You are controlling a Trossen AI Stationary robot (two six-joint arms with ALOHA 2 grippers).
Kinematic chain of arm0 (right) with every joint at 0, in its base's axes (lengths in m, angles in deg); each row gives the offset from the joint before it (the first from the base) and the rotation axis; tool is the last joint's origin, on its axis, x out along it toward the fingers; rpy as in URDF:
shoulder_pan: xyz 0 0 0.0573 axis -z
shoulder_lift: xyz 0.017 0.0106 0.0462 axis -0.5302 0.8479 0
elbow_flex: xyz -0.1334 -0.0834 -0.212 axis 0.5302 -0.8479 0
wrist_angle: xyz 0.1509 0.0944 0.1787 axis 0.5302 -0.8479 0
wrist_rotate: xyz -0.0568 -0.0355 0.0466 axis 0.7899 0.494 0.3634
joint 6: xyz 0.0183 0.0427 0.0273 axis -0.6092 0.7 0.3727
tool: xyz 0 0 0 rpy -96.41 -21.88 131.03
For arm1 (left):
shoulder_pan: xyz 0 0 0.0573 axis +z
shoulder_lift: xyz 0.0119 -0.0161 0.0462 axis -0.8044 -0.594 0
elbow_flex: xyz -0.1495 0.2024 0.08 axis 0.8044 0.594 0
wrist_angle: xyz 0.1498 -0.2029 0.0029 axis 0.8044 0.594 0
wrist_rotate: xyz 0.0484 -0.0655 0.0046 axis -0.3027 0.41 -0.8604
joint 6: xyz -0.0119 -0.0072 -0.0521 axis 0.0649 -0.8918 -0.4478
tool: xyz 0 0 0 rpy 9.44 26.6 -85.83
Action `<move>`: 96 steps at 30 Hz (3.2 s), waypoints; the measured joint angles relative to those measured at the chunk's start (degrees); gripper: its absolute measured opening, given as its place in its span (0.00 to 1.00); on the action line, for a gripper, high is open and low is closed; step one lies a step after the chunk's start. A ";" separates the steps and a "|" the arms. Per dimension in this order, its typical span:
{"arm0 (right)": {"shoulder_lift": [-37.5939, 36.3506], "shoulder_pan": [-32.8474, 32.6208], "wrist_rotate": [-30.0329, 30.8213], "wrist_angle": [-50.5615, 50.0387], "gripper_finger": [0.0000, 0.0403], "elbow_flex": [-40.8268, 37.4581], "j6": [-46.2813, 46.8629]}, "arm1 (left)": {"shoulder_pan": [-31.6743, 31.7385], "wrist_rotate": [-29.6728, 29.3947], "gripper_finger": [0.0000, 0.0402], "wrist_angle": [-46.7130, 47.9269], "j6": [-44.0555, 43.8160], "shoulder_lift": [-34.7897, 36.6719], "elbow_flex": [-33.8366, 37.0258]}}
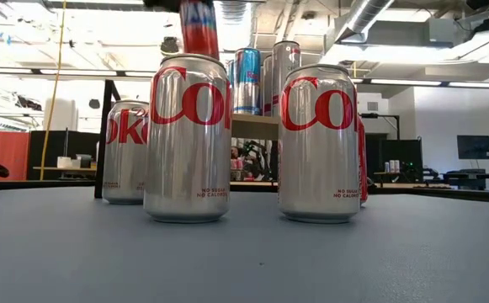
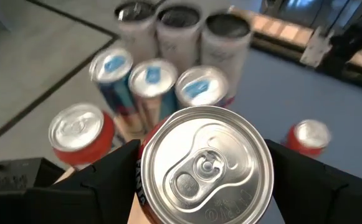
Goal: Place canned beverage on shelf
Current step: Put the bottom red soda can on the shelf aligned with the other red soda can
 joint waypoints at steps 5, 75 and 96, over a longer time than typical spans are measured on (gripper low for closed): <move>0.00 0.00 -0.02 0.10 0.82 0.00 0.16 | 7.01 5.38 0.71 -5.53 1.04 0.76 6.91; -0.02 -0.02 -1.39 -0.39 0.82 -0.02 -0.28 | 11.24 9.09 0.86 -6.84 -1.67 -4.57 10.01; 0.00 -0.02 -1.61 -1.05 0.82 -0.02 -0.03 | 4.38 -0.39 0.85 11.17 -0.30 -3.63 -5.66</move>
